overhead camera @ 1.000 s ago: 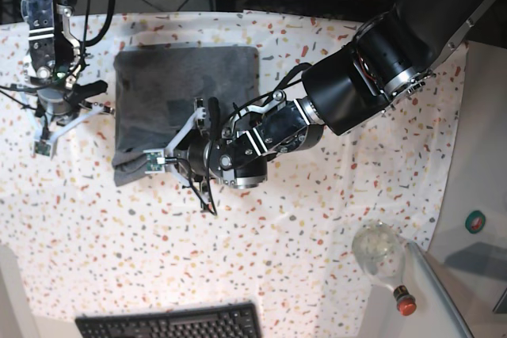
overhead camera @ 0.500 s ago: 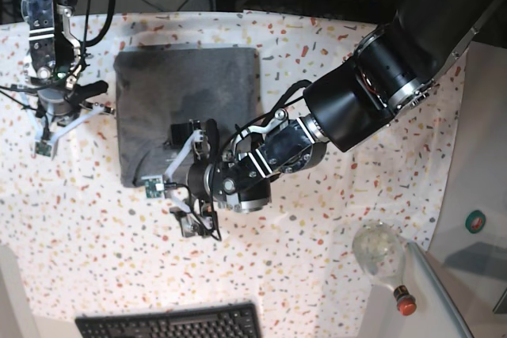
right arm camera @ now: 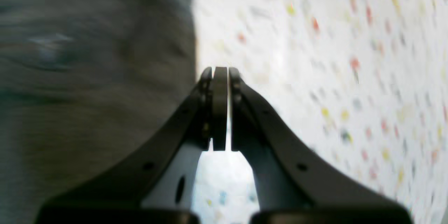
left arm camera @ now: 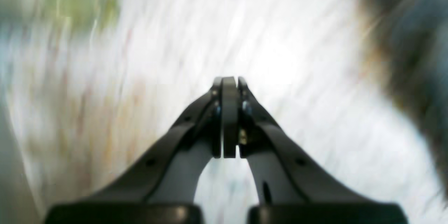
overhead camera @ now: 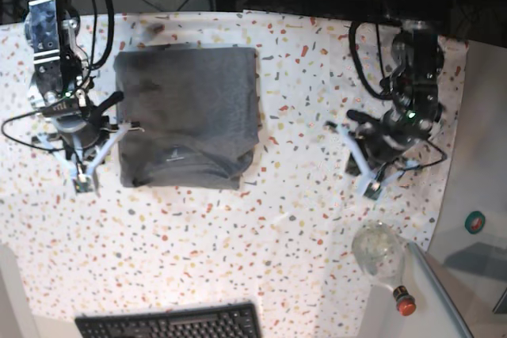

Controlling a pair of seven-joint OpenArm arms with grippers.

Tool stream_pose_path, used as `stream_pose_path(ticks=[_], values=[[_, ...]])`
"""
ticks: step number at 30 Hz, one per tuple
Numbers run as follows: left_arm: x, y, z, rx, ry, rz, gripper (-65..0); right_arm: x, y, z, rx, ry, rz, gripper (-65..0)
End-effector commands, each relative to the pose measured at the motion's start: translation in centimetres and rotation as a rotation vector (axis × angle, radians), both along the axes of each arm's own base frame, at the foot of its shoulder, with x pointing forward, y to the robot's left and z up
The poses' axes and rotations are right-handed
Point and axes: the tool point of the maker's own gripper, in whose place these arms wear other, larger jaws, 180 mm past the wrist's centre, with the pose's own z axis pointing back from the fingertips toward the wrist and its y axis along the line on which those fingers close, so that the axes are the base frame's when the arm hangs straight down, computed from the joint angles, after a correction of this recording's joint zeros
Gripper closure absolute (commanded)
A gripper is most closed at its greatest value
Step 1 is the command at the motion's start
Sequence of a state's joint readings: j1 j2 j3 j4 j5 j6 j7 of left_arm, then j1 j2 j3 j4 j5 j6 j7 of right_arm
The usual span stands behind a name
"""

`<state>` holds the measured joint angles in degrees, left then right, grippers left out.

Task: Layout the t-shirt on the table in an organized manner, then fold the t-shirt properly
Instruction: 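Press the folded shirt flat with the right gripper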

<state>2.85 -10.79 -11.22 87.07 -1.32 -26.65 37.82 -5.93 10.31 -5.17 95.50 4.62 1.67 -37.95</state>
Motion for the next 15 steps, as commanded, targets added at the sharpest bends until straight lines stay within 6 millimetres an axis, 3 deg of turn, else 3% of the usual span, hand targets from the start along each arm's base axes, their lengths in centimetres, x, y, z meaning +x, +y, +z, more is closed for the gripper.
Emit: stream_pose_path(ticks=[1, 3, 5, 7, 11, 15], values=[[-0.5, 2.1, 0.8, 0.009, -0.032, 0.051, 0.0, 1.2, 1.6, 1.3, 0.006, -0.039, 0.05, 0.0], [-4.1, 6.1, -0.4, 0.03, 0.016, 0.162, 0.0, 2.5, 4.5, 1.8, 0.003, -0.029, 0.132, -0.3], [-7.8, 9.3, -1.4, 0.051, 0.066, 0.259, 0.0, 3.3, 8.4, 1.3, 0.001, 0.004, 0.228, -17.1], [-10.2, 11.2, -1.7, 0.039, 0.086, 0.328, 0.0, 4.0, 10.8, 0.9, -0.007, 0.02, 0.29, -26.0], [-13.4, 13.8, -1.1, -0.058, 0.068, 0.464, 0.0, 5.8, 14.4, 0.0, 0.005, 0.061, 0.333, -27.0], [-14.7, 14.9, -0.6, -0.107, 0.047, 0.527, 0.0, 6.2, 17.6, -0.8, 0.035, 0.113, 0.395, -27.2]])
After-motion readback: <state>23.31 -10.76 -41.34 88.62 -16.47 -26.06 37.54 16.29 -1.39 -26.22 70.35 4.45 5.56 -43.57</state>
